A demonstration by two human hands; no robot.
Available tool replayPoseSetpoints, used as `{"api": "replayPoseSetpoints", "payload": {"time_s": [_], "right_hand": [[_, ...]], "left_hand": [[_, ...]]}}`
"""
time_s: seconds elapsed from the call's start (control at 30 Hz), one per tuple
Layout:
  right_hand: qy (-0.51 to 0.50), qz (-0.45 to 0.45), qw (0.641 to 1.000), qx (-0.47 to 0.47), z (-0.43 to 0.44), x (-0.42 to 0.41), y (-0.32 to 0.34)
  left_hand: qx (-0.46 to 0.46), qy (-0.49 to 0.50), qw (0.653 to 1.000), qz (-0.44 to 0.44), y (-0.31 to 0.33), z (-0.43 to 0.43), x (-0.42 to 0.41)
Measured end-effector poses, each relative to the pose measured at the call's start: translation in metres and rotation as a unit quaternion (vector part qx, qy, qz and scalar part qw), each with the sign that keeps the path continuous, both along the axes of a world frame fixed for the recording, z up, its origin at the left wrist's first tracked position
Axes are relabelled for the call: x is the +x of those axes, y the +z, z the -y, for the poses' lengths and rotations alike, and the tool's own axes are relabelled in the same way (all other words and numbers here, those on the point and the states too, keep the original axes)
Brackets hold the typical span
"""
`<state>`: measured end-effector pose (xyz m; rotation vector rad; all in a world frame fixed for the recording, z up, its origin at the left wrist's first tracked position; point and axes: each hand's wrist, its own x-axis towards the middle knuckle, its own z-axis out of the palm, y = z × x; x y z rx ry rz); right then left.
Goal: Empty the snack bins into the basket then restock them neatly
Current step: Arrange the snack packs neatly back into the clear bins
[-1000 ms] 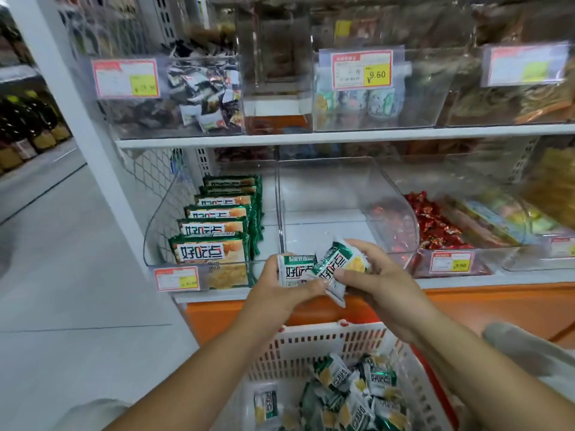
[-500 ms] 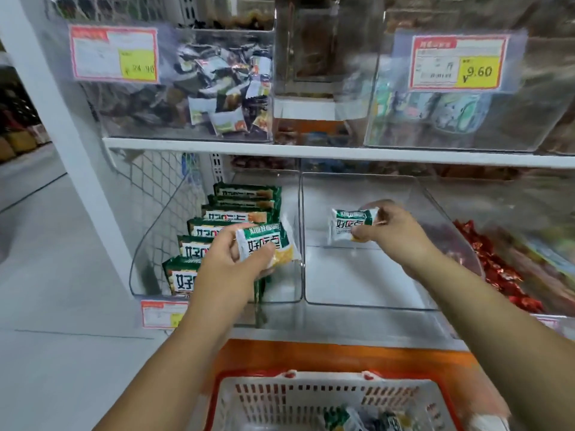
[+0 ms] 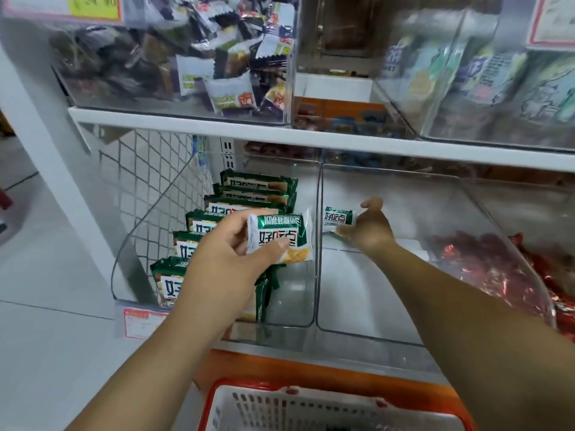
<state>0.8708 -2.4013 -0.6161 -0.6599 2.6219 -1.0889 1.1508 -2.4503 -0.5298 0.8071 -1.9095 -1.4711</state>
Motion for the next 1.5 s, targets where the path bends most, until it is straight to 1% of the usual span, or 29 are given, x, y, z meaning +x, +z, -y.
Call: {"api": "replayPoseSetpoints", "payload": {"time_s": [0.07,0.13,0.17,0.2,0.27,0.3,0.4,0.47,0.5,0.57,0.63,0.67,0.7,0.77,0.83,0.87,0.97,1.03,1.13,1.23,1.33,1.4,1.5], "right_hand": [[-0.002,0.001,1.000,-0.011,-0.006,0.006,0.009],[0.005,-0.018,1.000,-0.007,-0.017,0.016,0.032],[0.018,-0.026,0.999,-0.026,-0.025,0.024,0.046],[0.037,-0.010,0.997,-0.067,-0.034,0.035,0.060],[0.102,0.053,0.977,-0.177,-0.056,0.066,0.084],[0.143,0.066,0.967,-0.202,-0.067,0.084,0.095],[0.264,0.096,0.935,-0.217,-0.087,0.129,0.118],[0.306,0.125,0.915,-0.230,-0.090,0.145,0.123],[0.313,0.124,0.914,-0.227,-0.090,0.147,0.123],[0.280,0.113,0.928,-0.219,-0.089,0.140,0.117],[0.195,0.123,0.944,-0.238,-0.091,0.117,0.106],[0.143,0.114,0.954,-0.238,-0.093,0.103,0.100],[0.093,0.091,0.967,-0.220,-0.095,0.087,0.092],[0.033,0.051,0.989,-0.137,-0.098,0.057,0.073],[0.045,0.050,0.997,-0.044,-0.093,0.036,0.054],[0.057,0.054,0.997,-0.017,-0.086,0.030,0.045],[0.084,0.032,0.995,0.031,-0.059,0.022,0.027],[0.087,-0.004,0.994,0.058,-0.041,0.018,0.016],[0.062,-0.018,0.996,0.058,-0.027,0.011,0.006],[0.069,0.004,0.997,0.045,-0.021,0.011,0.005],[0.073,-0.038,0.996,0.023,-0.019,0.013,-0.001],[0.069,-0.062,0.995,0.029,-0.017,0.014,-0.001],[0.065,-0.055,0.995,0.050,-0.018,0.016,0.000]], "left_hand": [[0.003,0.002,1.000,-0.005,0.000,-0.003,0.000],[-0.004,0.006,1.000,-0.005,0.001,-0.005,0.001],[-0.009,0.006,1.000,-0.005,0.002,-0.006,0.001],[-0.012,0.004,1.000,-0.008,0.002,-0.008,0.002],[-0.011,0.002,1.000,-0.020,0.003,-0.010,0.004],[-0.005,0.001,0.999,-0.031,0.004,-0.011,0.004],[0.017,-0.025,0.997,-0.070,0.007,-0.017,0.004],[0.019,-0.054,0.994,-0.089,0.007,-0.022,0.003],[0.012,-0.063,0.994,-0.092,0.005,-0.024,0.002],[-0.016,-0.069,0.994,-0.082,-0.002,-0.026,0.001],[-0.075,-0.071,0.994,-0.030,-0.011,-0.026,0.000],[-0.108,-0.078,0.991,0.004,-0.016,-0.027,0.000],[-0.128,-0.089,0.987,0.033,-0.020,-0.027,-0.001],[-0.128,-0.117,0.982,0.068,-0.027,-0.029,-0.002],[-0.139,-0.130,0.977,0.092,-0.029,-0.030,-0.005],[-0.148,-0.132,0.975,0.095,-0.030,-0.030,-0.007],[-0.153,-0.133,0.975,0.091,-0.032,-0.031,-0.009],[-0.150,-0.137,0.976,0.084,-0.035,-0.030,-0.009],[-0.154,-0.141,0.974,0.087,-0.040,-0.028,-0.009],[-0.158,-0.138,0.974,0.085,-0.042,-0.027,-0.010],[-0.152,-0.141,0.975,0.080,-0.044,-0.028,-0.011],[-0.154,-0.142,0.975,0.080,-0.044,-0.028,-0.011],[-0.147,-0.142,0.976,0.078,-0.044,-0.028,-0.010]]}}
